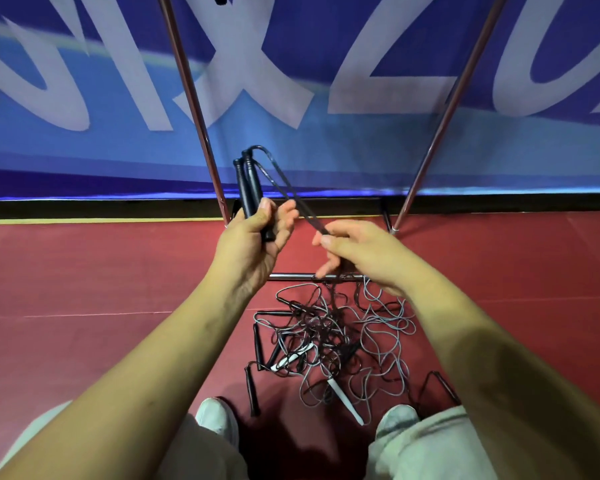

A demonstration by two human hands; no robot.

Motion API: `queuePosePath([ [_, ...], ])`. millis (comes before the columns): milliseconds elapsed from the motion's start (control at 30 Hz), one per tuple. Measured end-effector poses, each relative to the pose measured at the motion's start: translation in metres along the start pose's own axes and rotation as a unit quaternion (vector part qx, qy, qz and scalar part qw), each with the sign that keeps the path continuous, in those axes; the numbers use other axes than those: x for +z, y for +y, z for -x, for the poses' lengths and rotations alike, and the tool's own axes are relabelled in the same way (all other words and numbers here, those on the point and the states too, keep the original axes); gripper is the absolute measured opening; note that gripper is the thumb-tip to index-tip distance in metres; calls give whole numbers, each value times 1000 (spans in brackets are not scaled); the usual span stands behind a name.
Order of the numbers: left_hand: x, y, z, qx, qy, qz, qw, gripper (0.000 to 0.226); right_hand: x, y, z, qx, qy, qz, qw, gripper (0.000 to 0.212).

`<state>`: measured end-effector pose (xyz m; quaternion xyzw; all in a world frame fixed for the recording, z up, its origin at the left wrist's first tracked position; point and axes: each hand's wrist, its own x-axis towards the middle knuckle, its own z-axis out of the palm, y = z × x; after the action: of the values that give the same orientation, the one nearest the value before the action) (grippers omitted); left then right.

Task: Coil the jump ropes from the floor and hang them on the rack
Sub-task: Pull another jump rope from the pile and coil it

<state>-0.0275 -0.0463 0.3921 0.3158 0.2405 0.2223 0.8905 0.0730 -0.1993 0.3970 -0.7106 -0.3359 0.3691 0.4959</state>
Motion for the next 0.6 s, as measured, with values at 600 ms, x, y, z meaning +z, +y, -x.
queuePosePath([
  [600,41,18,7,-29,71,122,990,34,43,2,35,105,50,-84,990,21],
])
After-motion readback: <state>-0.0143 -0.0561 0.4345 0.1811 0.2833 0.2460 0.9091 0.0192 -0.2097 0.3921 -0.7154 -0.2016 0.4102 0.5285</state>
